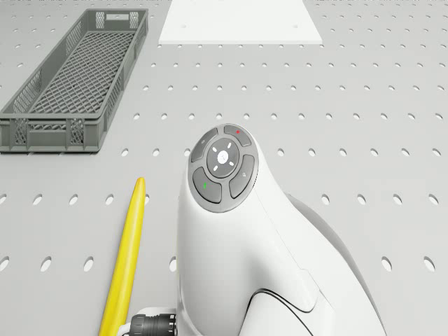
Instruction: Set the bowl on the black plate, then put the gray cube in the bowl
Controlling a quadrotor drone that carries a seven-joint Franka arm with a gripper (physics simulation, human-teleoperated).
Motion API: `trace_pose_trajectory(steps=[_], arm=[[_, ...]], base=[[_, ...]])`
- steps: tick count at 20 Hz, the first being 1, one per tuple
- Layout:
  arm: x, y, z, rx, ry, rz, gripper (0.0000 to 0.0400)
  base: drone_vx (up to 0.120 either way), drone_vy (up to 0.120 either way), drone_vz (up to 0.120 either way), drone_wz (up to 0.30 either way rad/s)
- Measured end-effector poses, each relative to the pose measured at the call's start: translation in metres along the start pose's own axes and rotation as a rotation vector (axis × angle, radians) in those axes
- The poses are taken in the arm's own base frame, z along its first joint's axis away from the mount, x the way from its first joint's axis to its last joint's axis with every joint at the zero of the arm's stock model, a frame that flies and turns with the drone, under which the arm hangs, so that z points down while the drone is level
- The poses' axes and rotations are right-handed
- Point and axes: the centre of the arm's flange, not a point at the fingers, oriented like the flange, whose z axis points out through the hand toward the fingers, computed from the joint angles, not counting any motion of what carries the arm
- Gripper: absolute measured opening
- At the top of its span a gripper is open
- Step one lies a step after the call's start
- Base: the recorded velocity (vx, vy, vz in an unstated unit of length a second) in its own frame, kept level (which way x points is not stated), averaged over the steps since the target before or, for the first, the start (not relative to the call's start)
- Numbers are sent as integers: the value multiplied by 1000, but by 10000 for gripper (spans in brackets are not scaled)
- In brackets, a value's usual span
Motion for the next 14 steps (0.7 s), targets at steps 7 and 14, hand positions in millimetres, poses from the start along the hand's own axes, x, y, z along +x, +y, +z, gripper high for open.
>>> trace_pose_trajectory(steps=[7,14], arm=[[0,0,0,0,0,0,400],[0,0,0,0,0,0,400]], base=[[120,11,0,0],[51,0,-40,0]])
